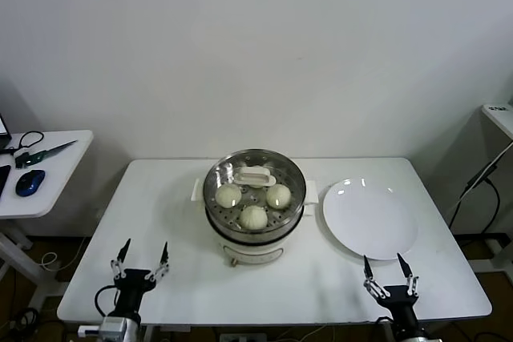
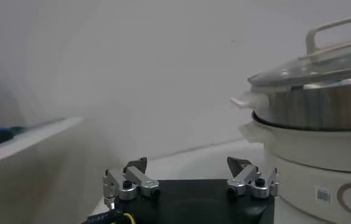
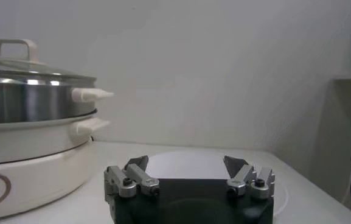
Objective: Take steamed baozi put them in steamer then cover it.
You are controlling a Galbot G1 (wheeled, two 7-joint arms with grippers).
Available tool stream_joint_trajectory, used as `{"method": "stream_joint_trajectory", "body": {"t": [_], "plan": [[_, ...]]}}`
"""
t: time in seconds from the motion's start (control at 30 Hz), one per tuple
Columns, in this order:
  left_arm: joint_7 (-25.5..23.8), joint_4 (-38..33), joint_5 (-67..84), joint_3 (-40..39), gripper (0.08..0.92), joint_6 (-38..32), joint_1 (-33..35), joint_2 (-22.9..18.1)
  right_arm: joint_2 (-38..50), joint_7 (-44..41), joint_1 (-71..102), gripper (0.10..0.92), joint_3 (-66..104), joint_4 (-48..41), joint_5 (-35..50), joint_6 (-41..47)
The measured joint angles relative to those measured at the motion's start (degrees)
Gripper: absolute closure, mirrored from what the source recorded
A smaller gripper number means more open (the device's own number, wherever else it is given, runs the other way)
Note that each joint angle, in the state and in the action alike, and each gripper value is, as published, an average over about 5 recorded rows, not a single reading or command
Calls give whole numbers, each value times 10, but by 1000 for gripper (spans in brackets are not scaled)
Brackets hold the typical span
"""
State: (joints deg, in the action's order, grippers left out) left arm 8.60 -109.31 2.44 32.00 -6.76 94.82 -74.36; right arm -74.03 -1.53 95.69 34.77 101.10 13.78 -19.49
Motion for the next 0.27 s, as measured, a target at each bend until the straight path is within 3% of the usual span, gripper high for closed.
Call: {"method": "stream_joint_trajectory", "body": {"t": [0.27], "plan": [[1,8,12,-1,177,-16,10,-2,-1,0,-1,203,0,0,-1,0]]}}
